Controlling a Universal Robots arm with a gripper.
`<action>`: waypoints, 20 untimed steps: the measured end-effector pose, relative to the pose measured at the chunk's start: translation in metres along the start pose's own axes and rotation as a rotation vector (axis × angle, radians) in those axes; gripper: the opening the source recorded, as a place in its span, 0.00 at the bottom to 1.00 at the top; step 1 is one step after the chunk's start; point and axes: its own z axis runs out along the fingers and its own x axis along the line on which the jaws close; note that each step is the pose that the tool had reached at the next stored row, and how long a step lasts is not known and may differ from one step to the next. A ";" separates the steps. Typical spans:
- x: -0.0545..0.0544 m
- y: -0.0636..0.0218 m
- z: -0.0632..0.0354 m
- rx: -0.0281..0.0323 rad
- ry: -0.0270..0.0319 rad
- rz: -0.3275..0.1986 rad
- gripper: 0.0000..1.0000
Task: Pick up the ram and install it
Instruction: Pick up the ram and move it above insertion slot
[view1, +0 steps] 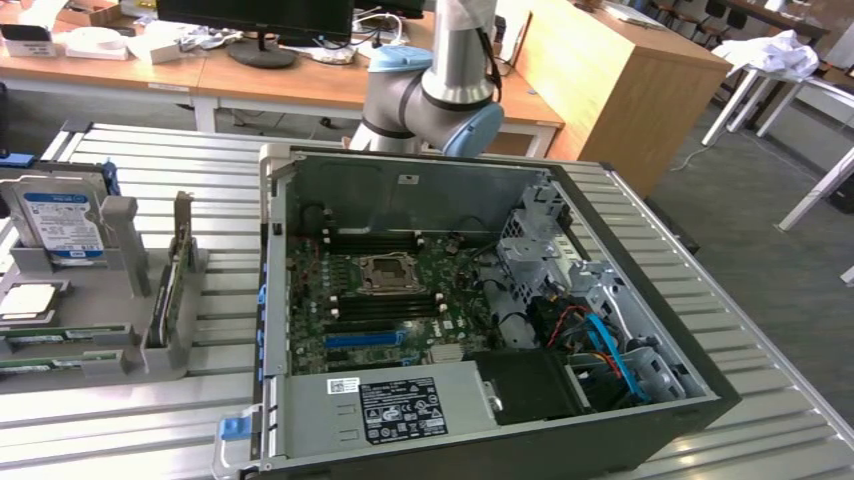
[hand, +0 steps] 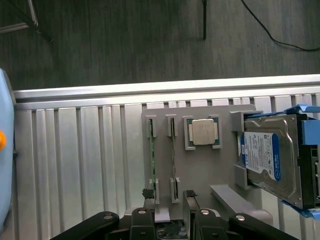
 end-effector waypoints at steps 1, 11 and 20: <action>0.000 -0.0001 0.0018 0.0001 -0.0001 0.000 0.36; 0.000 -0.0008 0.0199 0.0001 0.0000 0.000 0.36; 0.001 -0.0015 0.0364 0.0001 0.0000 0.000 0.36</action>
